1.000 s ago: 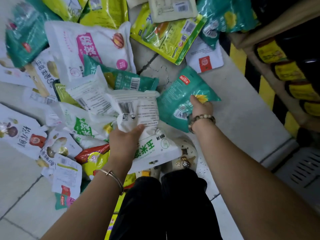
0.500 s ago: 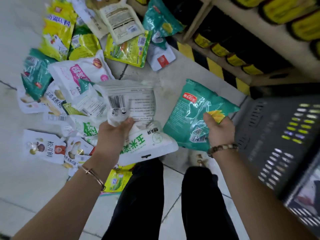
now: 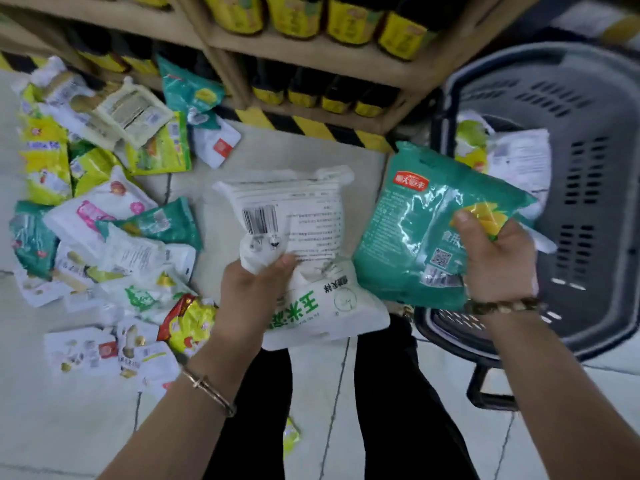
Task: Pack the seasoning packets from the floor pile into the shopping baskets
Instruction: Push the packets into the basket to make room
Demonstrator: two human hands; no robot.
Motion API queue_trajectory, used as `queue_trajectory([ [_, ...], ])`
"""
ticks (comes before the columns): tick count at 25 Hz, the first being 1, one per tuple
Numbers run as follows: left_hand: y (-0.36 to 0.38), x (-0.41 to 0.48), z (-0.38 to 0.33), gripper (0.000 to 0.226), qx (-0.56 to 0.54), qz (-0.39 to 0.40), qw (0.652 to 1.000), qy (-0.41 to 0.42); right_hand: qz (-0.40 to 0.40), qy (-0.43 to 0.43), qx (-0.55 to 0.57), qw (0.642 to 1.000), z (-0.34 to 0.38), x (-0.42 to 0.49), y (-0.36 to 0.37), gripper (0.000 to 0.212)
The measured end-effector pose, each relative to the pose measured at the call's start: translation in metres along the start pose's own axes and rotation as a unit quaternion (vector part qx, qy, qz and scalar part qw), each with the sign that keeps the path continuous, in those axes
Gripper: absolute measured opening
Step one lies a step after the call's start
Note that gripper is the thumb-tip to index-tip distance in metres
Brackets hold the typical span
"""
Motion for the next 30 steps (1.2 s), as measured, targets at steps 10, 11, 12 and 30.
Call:
queue_trajectory([
  [10, 0.198, -0.063, 0.027, 0.03, 0.178, 0.059, 0.982, 0.035, -0.05, 0.053, -0.177, 0.981, -0.119, 0.066, -0.178, 0.036],
  [11, 0.213, -0.064, 0.033, 0.027, 0.192, 0.058, 0.979, 0.026, -0.031, 0.056, -0.202, 0.977, -0.132, 0.076, -0.183, 0.04],
  [12, 0.226, -0.061, 0.041, 0.022, 0.207, 0.059, 0.976, 0.018, -0.014, 0.053, -0.224, 0.973, -0.143, 0.086, -0.185, 0.044],
  [30, 0.309, 0.032, 0.168, 0.027, 0.183, 0.073, 0.967, -0.161, 0.128, 0.058, -0.2, 0.97, -0.254, 0.168, -0.113, 0.033],
])
Point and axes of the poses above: each hand's wrist, its own x-axis towards the middle knuckle, its own y-axis out of the palm, z = x × y, the point moved 4 cm from there along x, towards the middle knuckle
